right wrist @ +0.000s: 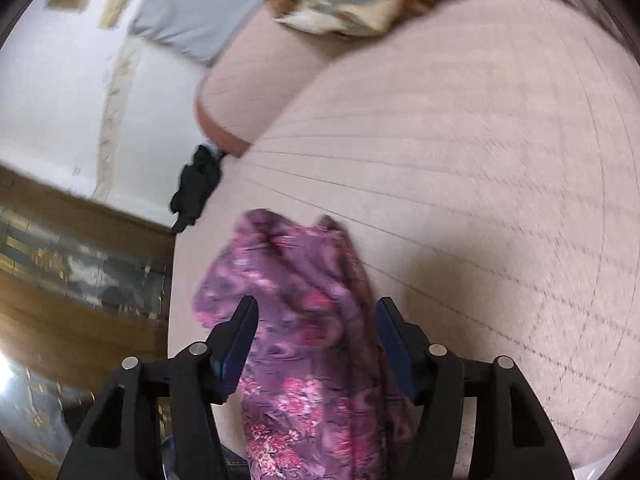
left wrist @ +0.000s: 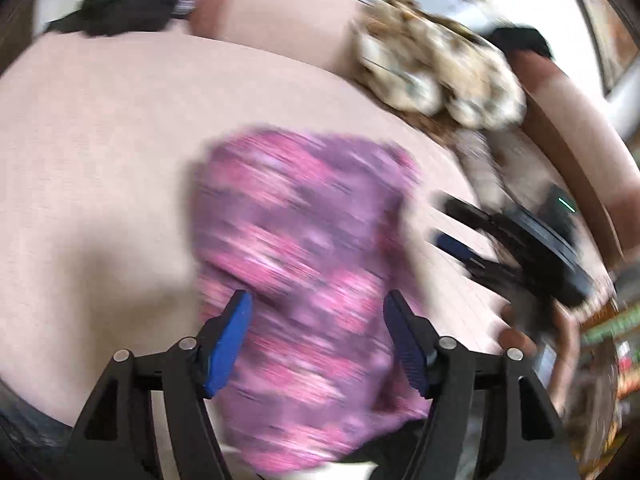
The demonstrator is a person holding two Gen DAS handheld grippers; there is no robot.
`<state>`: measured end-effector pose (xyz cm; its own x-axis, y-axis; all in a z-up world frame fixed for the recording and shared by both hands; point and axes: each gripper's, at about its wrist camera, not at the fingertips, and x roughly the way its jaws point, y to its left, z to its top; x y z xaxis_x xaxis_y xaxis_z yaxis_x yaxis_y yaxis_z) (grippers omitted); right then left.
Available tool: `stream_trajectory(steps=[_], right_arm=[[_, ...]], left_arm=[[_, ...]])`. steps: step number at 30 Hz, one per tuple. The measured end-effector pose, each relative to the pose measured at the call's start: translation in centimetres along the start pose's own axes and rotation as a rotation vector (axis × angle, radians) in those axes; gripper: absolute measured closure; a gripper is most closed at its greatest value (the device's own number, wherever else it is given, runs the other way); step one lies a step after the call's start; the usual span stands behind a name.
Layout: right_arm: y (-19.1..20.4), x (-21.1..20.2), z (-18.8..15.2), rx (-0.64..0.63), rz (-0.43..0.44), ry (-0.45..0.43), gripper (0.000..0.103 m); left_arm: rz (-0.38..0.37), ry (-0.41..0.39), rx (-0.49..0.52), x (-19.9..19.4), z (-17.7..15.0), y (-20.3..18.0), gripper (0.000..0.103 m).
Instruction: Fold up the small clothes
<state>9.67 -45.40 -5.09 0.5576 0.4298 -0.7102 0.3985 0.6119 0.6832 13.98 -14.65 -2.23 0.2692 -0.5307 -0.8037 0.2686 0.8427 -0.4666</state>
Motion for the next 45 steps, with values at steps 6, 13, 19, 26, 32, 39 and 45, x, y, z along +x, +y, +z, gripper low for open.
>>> stream_trajectory(steps=[6, 13, 19, 26, 32, 39, 45], right_arm=[[6.8, 2.3, 2.8, -0.194, -0.028, 0.134, 0.018], [2.2, 7.8, 4.0, -0.182, -0.129, 0.208, 0.033], [-0.5, 9.5, 4.8, -0.099, -0.126, 0.259, 0.079], [-1.2, 10.2, 5.9, -0.061, -0.134, 0.211, 0.048], [-1.3, 6.4, 5.2, -0.052, -0.137, 0.144, 0.026], [-0.8, 1.5, -0.4, -0.038, -0.069, 0.133, 0.026], [3.3, -0.9, -6.5, -0.210, -0.177, 0.105, 0.026]], left_arm=[[-0.039, 0.028, -0.227, 2.9, 5.1, 7.0, 0.031], [-0.188, 0.146, -0.325, 8.5, 6.5, 10.5, 0.035], [-0.244, 0.135, -0.313, 7.9, 7.9, 10.0, 0.070], [-0.160, 0.101, -0.315, 8.3, 10.1, 11.6, 0.082], [-0.118, 0.071, -0.267, 5.1, 5.9, 10.4, 0.053], [-0.053, 0.112, -0.164, 2.2, -2.5, 7.2, 0.043], [0.029, 0.138, -0.057, 3.0, -6.0, 4.2, 0.043]])
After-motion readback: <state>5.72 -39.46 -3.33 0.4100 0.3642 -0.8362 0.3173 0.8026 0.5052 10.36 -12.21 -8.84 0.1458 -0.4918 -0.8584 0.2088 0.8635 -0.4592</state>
